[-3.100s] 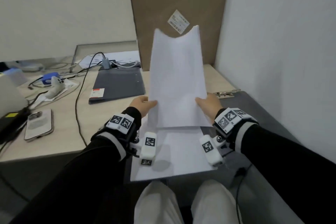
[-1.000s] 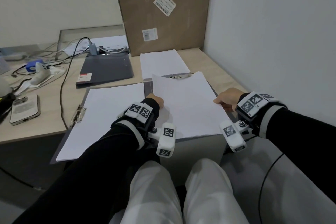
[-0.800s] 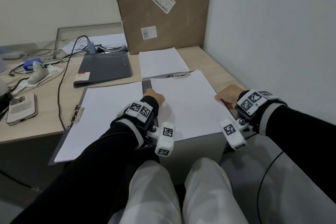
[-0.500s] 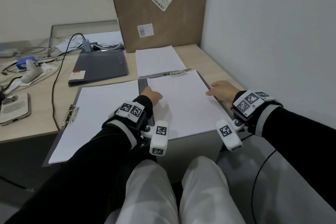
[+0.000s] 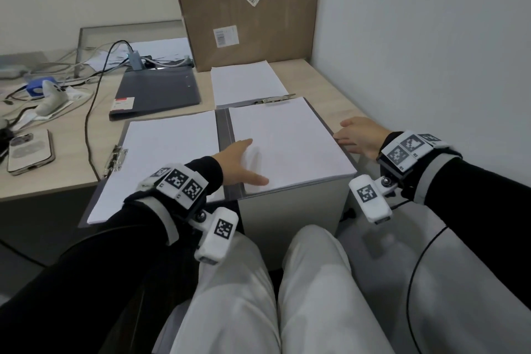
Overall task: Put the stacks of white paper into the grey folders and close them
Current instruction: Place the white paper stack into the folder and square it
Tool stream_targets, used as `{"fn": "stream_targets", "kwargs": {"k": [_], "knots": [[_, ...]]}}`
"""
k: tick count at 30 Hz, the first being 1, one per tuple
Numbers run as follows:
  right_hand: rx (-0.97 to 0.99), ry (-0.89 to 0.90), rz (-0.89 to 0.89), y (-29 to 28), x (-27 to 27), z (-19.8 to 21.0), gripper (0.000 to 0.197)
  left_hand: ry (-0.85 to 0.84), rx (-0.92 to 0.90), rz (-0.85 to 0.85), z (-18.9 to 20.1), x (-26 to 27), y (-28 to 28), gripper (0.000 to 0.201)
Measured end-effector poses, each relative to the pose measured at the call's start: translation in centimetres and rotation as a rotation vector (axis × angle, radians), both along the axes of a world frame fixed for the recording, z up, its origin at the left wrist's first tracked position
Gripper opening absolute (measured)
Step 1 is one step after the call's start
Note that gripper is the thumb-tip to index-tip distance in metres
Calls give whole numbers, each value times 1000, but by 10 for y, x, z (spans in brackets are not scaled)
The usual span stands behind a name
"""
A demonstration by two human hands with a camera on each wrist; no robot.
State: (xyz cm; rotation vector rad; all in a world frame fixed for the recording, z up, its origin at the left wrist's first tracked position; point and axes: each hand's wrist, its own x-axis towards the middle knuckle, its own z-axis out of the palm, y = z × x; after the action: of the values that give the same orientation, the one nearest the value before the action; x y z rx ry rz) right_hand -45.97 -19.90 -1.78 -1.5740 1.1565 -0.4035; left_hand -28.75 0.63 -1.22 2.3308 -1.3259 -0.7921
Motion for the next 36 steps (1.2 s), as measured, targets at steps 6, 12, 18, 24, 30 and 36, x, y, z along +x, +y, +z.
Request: {"fn": "stream_targets", "kwargs": {"k": [6,12,18,24,30,36], "knots": [[28,-27,11,7,1,1,58,-162,97,-47,-11,-15,-1,115],[28,-30,0,9,-1,-1,59,-167,31,-25,-15,-20,-1,112],[1,-5,19,5,0,-2,61,-167,45,-22,-11,-24,-2,112],[-234,204,98,0,7,6,69,-188,141,-77,-2,-13,-1,114],[-430,340,297,-13,48,28,76,-142,20,-19,32,31,-29,79],[-537,751,559,-40,99,19,96,-51,-81,19,46,56,-108,65]]}}
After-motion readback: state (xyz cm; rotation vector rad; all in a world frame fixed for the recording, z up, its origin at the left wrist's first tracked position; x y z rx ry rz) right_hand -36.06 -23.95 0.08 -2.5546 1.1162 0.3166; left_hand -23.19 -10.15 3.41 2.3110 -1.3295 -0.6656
